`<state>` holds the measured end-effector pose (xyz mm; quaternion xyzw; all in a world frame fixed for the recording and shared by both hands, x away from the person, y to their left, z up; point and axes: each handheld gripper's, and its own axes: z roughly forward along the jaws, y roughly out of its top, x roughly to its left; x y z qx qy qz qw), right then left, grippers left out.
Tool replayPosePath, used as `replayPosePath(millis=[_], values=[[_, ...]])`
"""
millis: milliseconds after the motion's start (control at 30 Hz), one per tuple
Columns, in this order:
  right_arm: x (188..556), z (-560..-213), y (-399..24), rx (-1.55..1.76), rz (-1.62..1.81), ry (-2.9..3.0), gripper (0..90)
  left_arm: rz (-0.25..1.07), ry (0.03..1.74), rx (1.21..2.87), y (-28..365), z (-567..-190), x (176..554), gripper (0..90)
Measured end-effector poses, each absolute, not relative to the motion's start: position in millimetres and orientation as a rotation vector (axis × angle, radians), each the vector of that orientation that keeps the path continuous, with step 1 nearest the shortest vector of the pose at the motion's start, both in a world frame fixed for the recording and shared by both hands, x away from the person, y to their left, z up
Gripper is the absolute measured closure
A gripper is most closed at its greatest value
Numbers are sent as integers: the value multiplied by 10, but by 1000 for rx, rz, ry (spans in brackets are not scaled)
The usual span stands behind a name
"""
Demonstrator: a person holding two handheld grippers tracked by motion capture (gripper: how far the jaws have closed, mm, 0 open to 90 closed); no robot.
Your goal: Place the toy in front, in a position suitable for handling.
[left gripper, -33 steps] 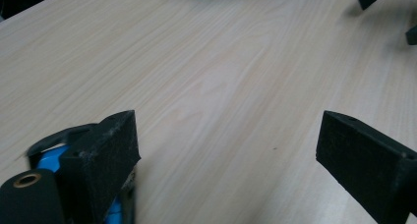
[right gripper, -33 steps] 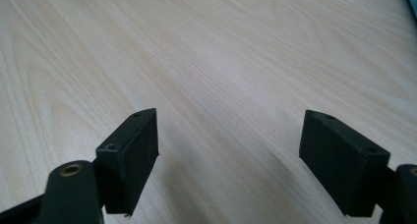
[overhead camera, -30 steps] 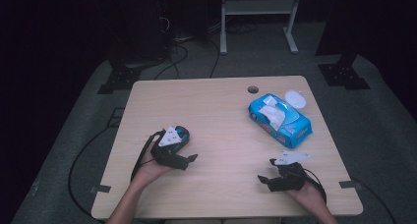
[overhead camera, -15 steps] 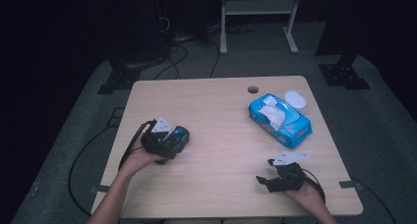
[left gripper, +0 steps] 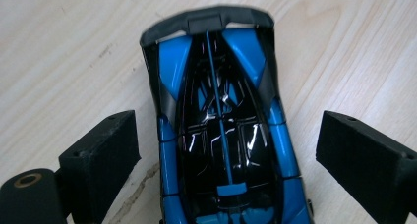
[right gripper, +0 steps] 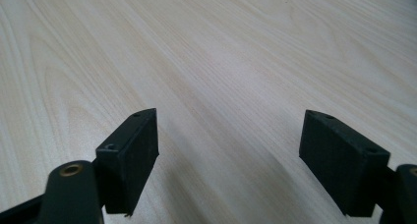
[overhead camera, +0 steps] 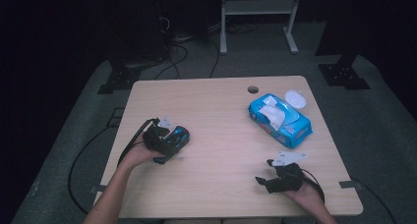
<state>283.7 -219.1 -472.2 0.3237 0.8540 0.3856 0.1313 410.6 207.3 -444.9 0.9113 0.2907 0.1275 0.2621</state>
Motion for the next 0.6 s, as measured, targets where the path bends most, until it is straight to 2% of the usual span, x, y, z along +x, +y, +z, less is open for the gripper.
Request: replayPosePath(millis=[233,300,600], values=[[2820,-4710,-2194,937,1122,2477,218,311,836,2506,2082,-4539,4158,90],[2822,-4713,-2195,928,1119,2479,218,296,833,2513,2077,-4561,4160,132],[2819,-4711,-2197,923,1115,2481,218,244,844,2505,2109,-4573,4169,178]])
